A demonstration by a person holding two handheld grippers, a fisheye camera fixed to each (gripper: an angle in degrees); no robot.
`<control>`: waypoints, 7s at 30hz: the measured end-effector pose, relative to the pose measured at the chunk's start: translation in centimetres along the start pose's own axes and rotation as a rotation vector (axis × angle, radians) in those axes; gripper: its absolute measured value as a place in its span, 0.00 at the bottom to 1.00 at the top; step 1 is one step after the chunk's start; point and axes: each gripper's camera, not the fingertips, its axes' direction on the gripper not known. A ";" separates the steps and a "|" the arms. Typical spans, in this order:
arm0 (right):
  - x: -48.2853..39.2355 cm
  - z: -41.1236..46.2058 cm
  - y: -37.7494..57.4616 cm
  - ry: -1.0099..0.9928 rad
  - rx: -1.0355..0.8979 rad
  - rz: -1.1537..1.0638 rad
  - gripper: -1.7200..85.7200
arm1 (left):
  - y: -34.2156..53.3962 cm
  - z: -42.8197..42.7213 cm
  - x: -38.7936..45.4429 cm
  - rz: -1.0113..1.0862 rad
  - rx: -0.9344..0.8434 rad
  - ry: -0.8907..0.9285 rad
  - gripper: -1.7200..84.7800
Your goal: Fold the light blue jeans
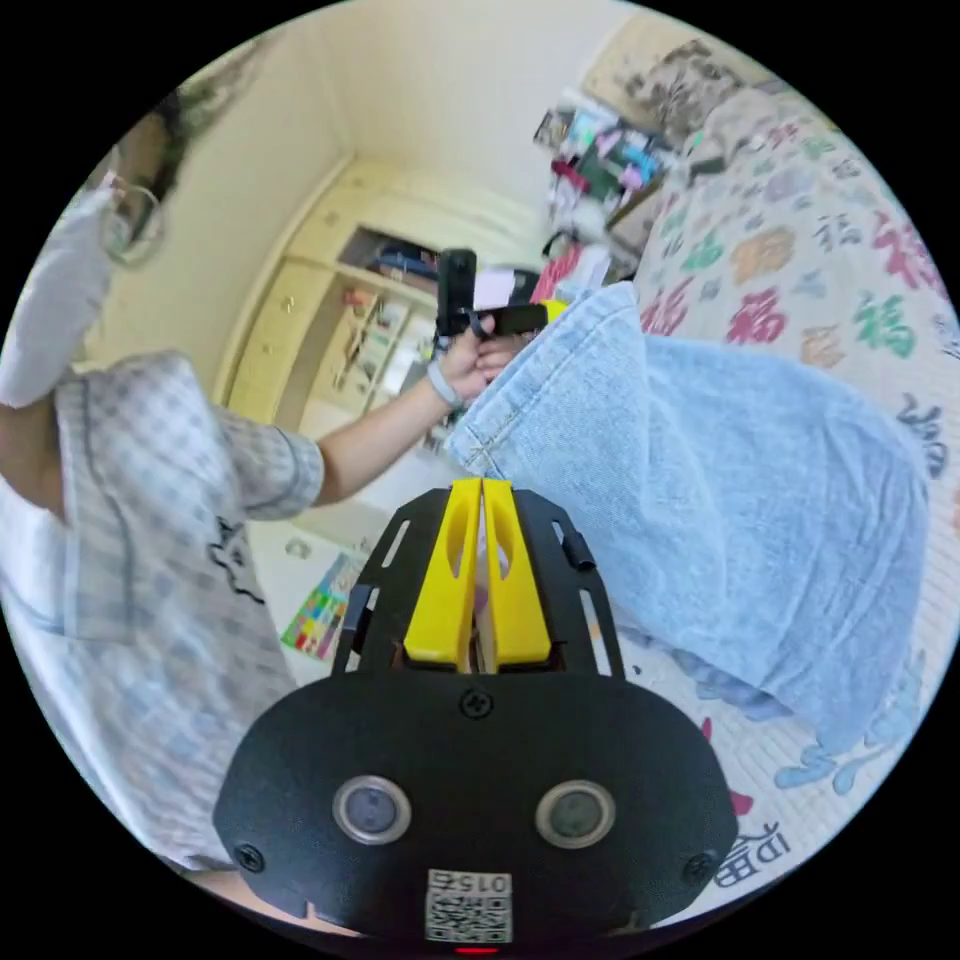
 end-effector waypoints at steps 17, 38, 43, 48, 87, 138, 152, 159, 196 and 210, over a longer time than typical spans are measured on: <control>-6.7 27.2 -8.9 0.212 -0.653 0.124 0.04 | 32.1 -9.8 -7.5 -0.488 0.033 -0.175 0.05; -4.3 1.8 -8.6 0.683 -0.266 0.559 0.09 | 24.3 -4.6 -1.6 -0.395 -0.570 -0.727 0.02; -4.1 -1.4 -3.9 0.656 -0.151 0.637 0.12 | 12.0 -4.0 -0.3 -0.181 -0.162 -0.459 0.06; -3.2 -3.5 -0.1 0.571 -0.045 0.676 0.13 | 0.9 4.4 -3.3 -0.037 -0.196 -0.279 0.09; 7.3 -10.2 11.4 0.310 0.097 0.705 0.07 | -21.3 27.2 -4.8 -0.131 -0.424 -0.073 0.03; -0.3 -23.1 14.0 0.560 0.092 0.506 0.08 | -34.0 42.3 28.6 1.027 -0.902 -0.350 0.01; -11.5 -3.7 12.4 0.526 -0.236 0.207 0.08 | -13.8 20.7 27.2 0.595 -0.530 -0.301 0.02; -7.1 5.1 15.4 0.563 -0.416 0.337 0.09 | -2.6 21.6 21.4 0.323 -0.587 -0.285 0.02; -12.1 -6.0 10.9 0.572 -0.049 0.527 0.02 | 19.9 10.8 22.0 -0.230 -0.373 -0.153 0.03; -14.2 -9.0 -1.7 0.498 -0.184 0.381 0.11 | 40.3 -1.1 19.4 -0.787 0.081 -0.140 0.11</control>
